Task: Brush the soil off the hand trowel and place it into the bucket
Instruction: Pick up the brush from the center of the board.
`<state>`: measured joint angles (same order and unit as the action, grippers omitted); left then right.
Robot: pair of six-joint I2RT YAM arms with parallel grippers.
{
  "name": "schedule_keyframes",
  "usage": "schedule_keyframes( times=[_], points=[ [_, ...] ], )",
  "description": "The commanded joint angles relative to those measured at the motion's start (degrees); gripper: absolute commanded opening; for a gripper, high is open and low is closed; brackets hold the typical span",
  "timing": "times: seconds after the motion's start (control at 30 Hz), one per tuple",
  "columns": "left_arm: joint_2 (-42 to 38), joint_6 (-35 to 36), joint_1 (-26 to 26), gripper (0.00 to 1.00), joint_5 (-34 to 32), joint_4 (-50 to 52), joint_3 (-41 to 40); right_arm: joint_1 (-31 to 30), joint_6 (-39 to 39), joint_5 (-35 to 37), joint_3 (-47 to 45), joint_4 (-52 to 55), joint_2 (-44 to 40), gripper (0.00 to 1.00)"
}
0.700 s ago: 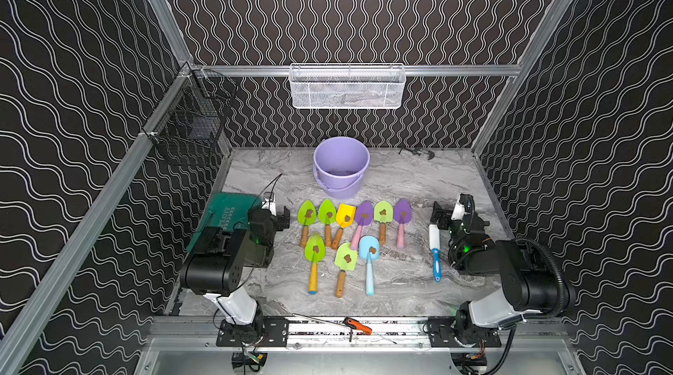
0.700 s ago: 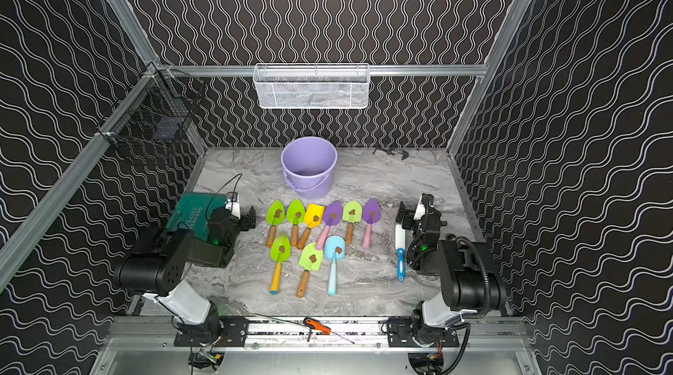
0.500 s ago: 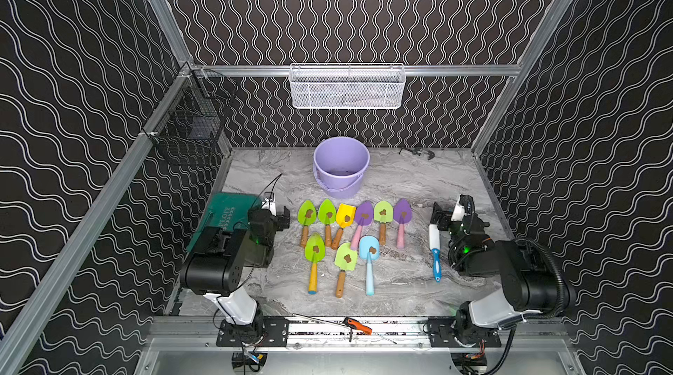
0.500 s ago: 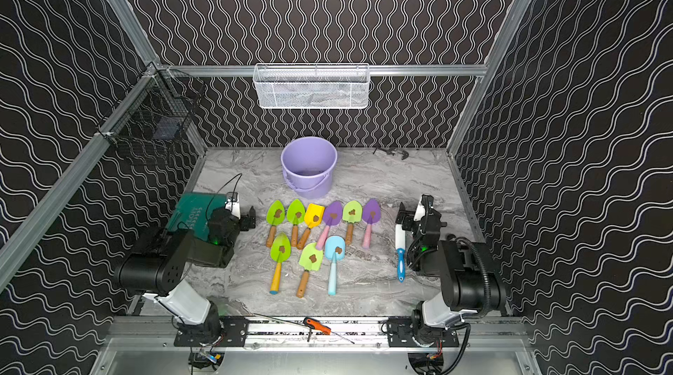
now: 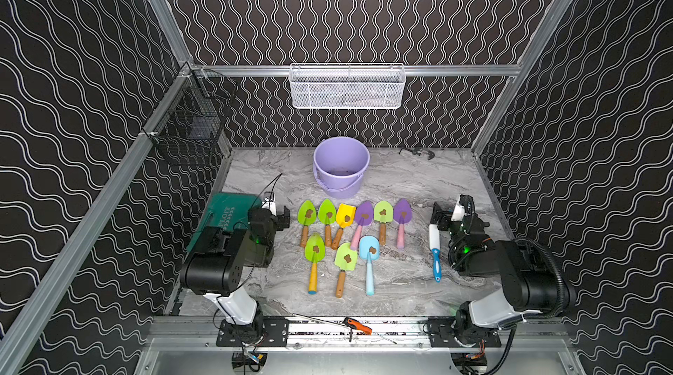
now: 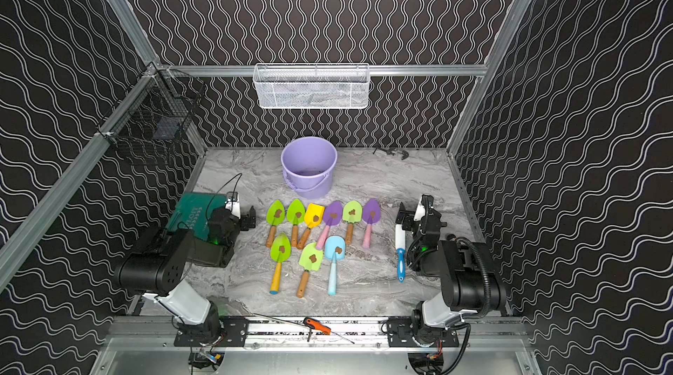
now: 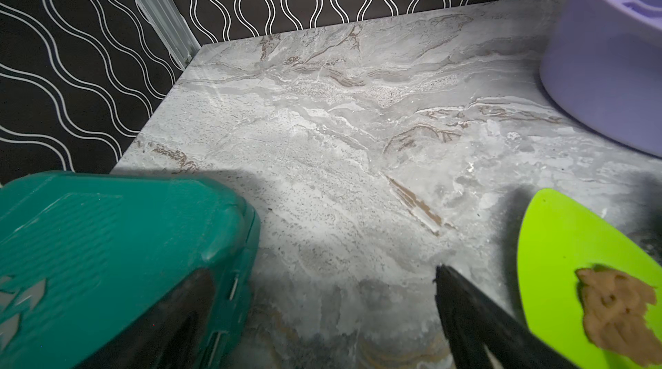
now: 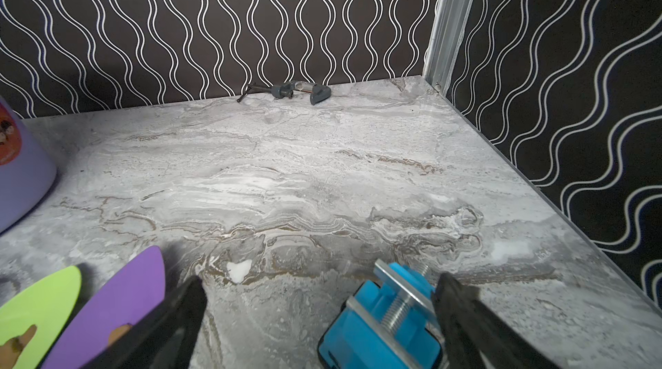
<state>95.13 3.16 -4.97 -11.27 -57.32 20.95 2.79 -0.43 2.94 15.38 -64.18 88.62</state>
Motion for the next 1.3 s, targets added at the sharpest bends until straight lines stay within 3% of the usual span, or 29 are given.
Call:
schedule_keyframes(
  times=[0.0,0.67,0.77,0.83,0.9,0.97,1.03,1.1,1.27],
  points=[
    [0.14,0.45,0.04,0.99,0.24,-1.65,0.32,-0.06,0.56,-0.02,0.22,-2.53,-0.11,1.0],
    [-0.53,0.49,-0.48,0.99,-1.64,-2.01,0.06,-0.06,0.68,1.81,0.87,-1.42,-1.51,1.0],
    [-7.91,3.21,-4.43,0.99,-6.91,6.62,1.47,-1.47,-0.1,4.37,4.42,10.29,-7.98,1.0],
    [-12.83,4.29,-7.52,0.99,-11.53,13.64,3.74,-5.12,2.76,12.39,9.7,22.1,-12.32,1.0],
    [-16.48,0.8,-10.26,0.99,-18.51,19.66,6.45,-6.28,11.0,12.17,18.48,44.8,-13.86,1.0],
    [-19.72,-8.44,-11.57,0.99,-23.56,33.82,11.4,-10.33,16.26,17.19,25.92,58.6,-13.03,1.0],
    [-22.62,-16.84,-12.81,0.99,-23.23,47.17,15.91,-15.12,22.61,22.45,28.74,67.64,-14.93,1.0],
    [-26.5,-21.48,-16.82,0.99,-24.56,53.13,16.82,-18.47,29.05,21.91,28.12,73.38,-19.4,1.0],
    [-35.95,-27.78,-23.44,0.99,-10.93,69.75,20.2,-26.04,40.61,23.26,23.82,86.16,-27.92,0.96]
  ],
)
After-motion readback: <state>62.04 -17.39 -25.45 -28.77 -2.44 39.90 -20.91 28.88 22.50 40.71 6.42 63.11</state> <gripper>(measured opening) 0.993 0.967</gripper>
